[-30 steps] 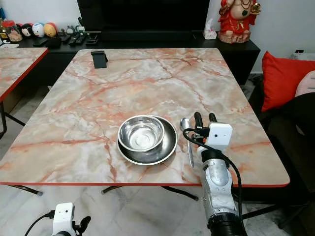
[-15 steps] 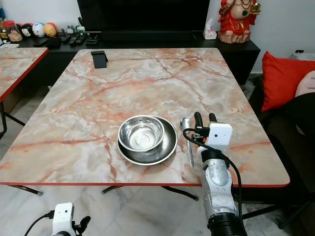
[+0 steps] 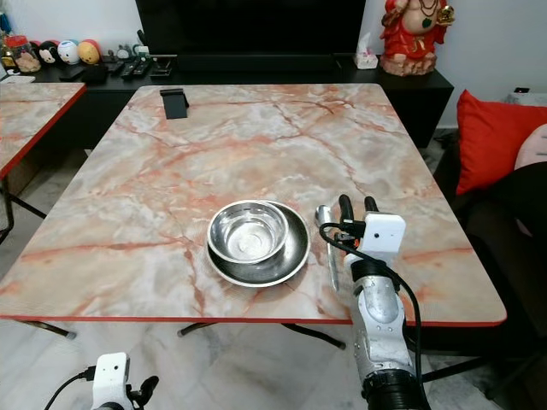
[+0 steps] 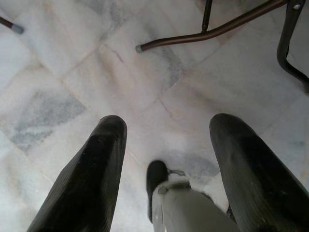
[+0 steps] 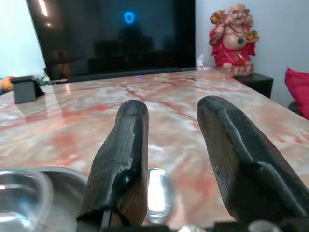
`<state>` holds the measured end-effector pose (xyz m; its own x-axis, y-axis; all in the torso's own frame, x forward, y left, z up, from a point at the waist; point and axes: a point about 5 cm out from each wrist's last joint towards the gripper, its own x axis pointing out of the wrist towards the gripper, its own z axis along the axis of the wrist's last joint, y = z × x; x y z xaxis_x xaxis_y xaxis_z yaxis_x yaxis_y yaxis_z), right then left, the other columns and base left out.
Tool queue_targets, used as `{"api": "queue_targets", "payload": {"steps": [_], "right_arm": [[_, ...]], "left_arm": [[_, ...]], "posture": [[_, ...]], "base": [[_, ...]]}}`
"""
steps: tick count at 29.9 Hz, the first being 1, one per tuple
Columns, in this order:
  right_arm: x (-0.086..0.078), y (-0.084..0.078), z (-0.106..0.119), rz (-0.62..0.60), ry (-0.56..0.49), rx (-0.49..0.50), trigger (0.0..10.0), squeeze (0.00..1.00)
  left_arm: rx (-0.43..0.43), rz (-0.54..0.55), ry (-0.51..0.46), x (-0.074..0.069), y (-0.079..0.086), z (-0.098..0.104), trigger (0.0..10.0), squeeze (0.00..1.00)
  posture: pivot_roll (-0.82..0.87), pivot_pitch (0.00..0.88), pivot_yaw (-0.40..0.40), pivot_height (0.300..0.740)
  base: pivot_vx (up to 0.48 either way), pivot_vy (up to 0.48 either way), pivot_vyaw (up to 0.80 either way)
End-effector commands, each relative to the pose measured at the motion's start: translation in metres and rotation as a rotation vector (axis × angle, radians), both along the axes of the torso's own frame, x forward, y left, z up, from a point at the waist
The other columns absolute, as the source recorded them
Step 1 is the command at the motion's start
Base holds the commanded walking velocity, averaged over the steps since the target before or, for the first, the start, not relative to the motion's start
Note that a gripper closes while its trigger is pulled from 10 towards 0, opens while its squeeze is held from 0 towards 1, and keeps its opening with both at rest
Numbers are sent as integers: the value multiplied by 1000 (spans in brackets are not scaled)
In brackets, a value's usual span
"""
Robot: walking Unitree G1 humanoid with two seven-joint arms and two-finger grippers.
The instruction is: Setting the table
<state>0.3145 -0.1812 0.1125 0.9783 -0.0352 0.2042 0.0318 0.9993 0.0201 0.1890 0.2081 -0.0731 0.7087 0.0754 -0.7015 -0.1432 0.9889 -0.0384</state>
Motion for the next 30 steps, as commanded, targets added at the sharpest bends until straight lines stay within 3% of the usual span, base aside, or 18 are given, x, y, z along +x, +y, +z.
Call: {"api": "queue_targets", "payload": {"steps": [1,30], "right_arm": [[2,5,3,13,-13,11,10000,0],[4,8,4,21,-15,4,10000,0]], "left_arm": [[1,13,35,-7,5,-4,10000,0],[-2,24,18,-5,4,-2,10000,0]], "posture": [[-75,0,8,740],[-66,0,5,740]], "base": [[0,461,0],[0,458,0]]}}
